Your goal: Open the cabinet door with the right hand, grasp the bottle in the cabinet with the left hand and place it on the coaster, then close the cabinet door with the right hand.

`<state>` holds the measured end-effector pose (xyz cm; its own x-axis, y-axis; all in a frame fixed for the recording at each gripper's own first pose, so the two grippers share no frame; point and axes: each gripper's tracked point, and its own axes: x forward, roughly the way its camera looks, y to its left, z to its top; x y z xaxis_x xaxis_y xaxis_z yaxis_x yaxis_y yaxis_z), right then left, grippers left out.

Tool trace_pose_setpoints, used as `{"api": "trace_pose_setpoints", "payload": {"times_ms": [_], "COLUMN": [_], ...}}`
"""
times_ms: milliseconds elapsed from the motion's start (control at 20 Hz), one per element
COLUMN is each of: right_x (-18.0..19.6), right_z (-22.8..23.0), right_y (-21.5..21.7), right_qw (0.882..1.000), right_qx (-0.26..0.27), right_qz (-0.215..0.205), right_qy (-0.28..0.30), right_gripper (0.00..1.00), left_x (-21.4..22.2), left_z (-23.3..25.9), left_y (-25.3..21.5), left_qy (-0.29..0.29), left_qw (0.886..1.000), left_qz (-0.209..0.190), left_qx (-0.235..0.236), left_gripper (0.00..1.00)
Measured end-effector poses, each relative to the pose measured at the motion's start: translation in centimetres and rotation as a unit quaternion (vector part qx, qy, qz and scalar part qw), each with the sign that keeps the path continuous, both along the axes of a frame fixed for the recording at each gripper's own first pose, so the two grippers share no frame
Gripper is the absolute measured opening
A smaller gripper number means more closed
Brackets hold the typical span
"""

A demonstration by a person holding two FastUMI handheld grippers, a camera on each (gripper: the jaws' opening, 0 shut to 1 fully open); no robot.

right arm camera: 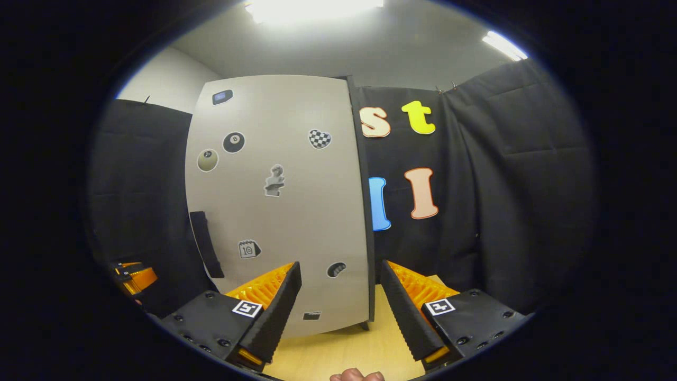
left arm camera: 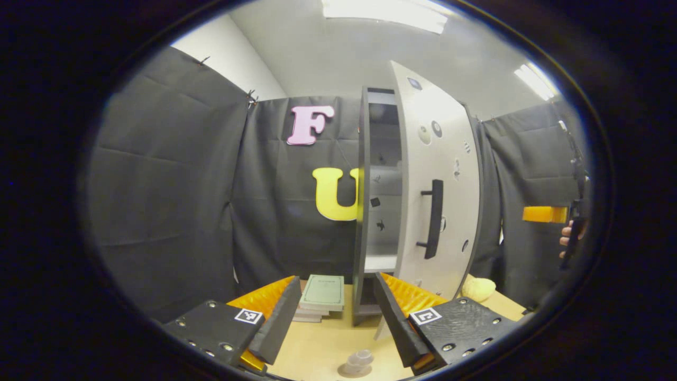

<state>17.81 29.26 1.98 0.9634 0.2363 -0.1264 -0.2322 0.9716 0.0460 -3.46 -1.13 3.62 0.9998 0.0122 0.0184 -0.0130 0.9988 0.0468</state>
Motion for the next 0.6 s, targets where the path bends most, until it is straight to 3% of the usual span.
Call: {"api": "trace_pose_setpoints", "payload": {"times_ms": [100, 350, 450, 600], "right_x": [0.4, 2.0, 2.6, 3.2], "right_z": [-0.4, -0.4, -0.6, -1.4], "right_y": [-2.3, -7.2, -9.1, -11.1], "right_qw": [1.0, 1.0, 1.0, 1.0], "right_qx": [-0.007, 0.002, -0.005, -0.029], "right_qz": [-0.002, -0.013, -0.02, -0.01], "right_qy": [0.001, 0.0, -0.002, -0.004], "right_gripper": [0.96, 0.97, 0.97, 0.97], "left_x": [0.1, -0.3, -0.5, 0.4], "left_z": [0.7, 2.2, 2.7, 2.4], "left_y": [-2.3, -7.0, -8.4, -10.0], "left_qy": [-0.009, -0.028, -0.033, -0.032], "left_qw": [1.0, 0.999, 0.999, 0.999], "left_qz": [0.001, 0.009, 0.017, 0.031], "left_qx": [-0.012, -0.017, -0.014, -0.029], "left_gripper": [0.87, 0.87, 0.82, 0.85]}}
